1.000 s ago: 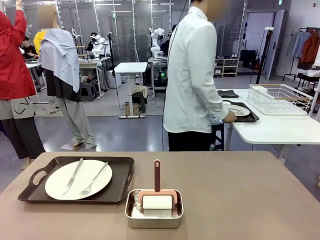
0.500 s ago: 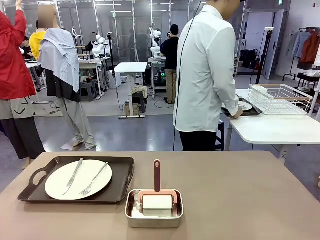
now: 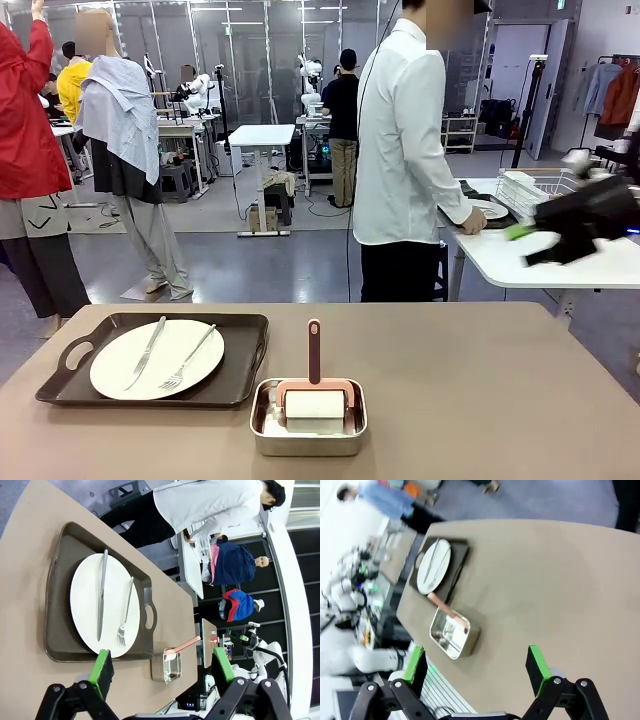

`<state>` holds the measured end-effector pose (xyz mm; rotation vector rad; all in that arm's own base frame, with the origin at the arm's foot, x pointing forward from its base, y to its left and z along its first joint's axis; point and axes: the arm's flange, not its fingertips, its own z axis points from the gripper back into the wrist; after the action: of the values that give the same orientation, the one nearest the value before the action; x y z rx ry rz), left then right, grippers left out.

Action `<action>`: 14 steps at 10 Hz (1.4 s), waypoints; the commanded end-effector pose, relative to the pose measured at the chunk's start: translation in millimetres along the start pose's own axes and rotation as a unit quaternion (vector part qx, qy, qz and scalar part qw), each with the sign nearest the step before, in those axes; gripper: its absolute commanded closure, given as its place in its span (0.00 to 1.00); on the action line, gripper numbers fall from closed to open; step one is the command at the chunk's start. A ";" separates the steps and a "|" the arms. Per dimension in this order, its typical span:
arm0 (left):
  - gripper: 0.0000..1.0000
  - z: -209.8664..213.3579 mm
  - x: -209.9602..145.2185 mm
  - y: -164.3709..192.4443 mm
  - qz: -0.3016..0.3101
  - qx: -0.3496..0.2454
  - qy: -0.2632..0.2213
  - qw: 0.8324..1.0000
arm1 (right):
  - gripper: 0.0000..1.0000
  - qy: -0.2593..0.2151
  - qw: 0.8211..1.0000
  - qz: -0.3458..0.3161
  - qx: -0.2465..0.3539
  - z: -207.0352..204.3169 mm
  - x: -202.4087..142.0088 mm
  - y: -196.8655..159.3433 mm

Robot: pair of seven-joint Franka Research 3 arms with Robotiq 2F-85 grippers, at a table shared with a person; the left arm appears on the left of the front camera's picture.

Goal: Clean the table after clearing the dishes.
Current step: When the left (or right) Handle tray is removed, use the left hand (or right hand) to clean the left (or right) side of the table with the Lint Roller.

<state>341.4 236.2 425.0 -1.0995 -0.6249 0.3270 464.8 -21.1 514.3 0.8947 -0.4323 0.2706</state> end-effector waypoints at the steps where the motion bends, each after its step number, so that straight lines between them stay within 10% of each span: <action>1: 0.00 3.0 1.7 -0.8 -0.003 -0.008 -0.001 1.000 | 0.00 0.070 0.994 0.084 -0.024 -58.4 10.1 39.7; 6: 0.00 3.0 1.7 -0.8 -0.003 -0.008 -0.001 1.000 | 0.00 0.153 0.969 0.177 -0.083 -161.4 -1.0 105.8; 14: 0.00 3.0 1.7 -0.8 -0.003 -0.008 -0.001 1.000 | 0.00 0.152 0.969 0.187 -0.060 -158.2 -0.3 107.8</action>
<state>341.5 236.1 425.0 -1.0998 -0.6244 0.3266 462.3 166.8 498.1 0.6172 -0.3267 0.7134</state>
